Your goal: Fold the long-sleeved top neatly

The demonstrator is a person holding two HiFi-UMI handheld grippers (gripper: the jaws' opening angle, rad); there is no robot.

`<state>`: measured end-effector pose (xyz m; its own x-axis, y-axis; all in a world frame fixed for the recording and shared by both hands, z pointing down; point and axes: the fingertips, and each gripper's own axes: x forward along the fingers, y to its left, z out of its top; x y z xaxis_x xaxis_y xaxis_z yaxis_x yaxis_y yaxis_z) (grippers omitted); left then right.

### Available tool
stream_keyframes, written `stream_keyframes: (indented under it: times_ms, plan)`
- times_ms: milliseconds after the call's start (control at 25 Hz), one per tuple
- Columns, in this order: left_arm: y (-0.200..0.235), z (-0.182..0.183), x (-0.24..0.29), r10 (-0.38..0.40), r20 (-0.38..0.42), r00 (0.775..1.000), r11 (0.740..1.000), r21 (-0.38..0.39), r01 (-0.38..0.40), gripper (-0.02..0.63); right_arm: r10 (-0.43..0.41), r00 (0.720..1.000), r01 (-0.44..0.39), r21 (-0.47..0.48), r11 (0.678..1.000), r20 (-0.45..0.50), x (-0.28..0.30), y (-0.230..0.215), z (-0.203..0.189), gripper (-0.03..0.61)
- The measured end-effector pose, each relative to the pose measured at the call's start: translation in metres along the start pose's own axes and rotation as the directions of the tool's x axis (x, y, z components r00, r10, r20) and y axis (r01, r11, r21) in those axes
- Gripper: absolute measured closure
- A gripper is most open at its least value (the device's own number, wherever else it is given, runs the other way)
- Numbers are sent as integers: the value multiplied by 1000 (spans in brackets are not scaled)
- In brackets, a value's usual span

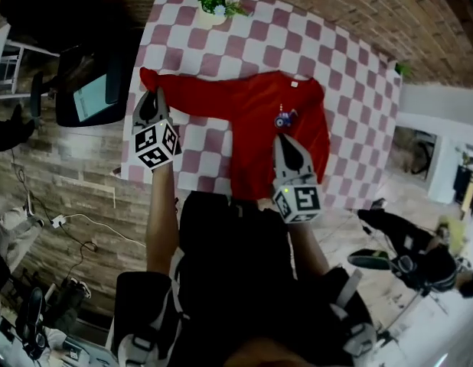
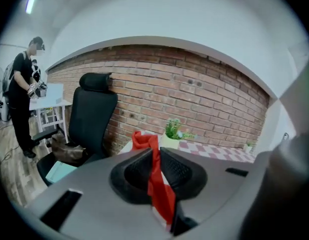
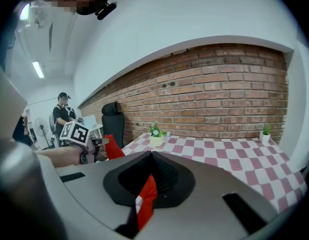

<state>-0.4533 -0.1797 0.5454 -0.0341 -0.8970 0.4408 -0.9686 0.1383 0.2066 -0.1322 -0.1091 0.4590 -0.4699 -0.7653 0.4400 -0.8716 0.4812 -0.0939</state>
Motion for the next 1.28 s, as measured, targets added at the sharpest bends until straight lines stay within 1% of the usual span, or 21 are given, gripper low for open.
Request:
stream_keyframes:
  times_ms: [120, 200, 360, 520, 640, 760, 1080, 1280]
  plan:
    - [-40, 19, -15, -73, 49, 996, 996, 60, 70, 566, -27, 999, 26, 14, 1000, 20, -25, -18, -3, 571]
    - [-70, 33, -24, -127, 82, 988, 987, 104, 119, 566, -50, 998, 49, 26, 998, 37, -41, -32, -6, 571]
    - [-131, 49, -47, -230, 120, 966, 964, 163, 209, 566, -93, 994, 91, 45, 995, 56, -76, -59, -13, 571]
    - [-193, 51, -75, -318, 141, 938, 933, 222, 283, 566, -133, 988, 128, 66, 990, 83, -114, -87, -26, 571]
    - [-241, 43, -96, -381, 143, 913, 903, 269, 335, 566, -166, 982, 158, 87, 984, 95, -144, -109, -42, 571]
    - [-284, 32, -116, -436, 130, 890, 872, 305, 383, 566, -178, 980, 170, 87, 982, 94, -170, -124, -51, 571]
    - [-382, -13, -164, -556, 64, 829, 791, 348, 503, 566, -227, 968, 214, 127, 969, 103, -233, -161, -84, 571]
    - [-436, -56, -187, -611, 1, 792, 733, 378, 565, 566, -230, 968, 218, 119, 969, 97, -264, -180, -102, 571]
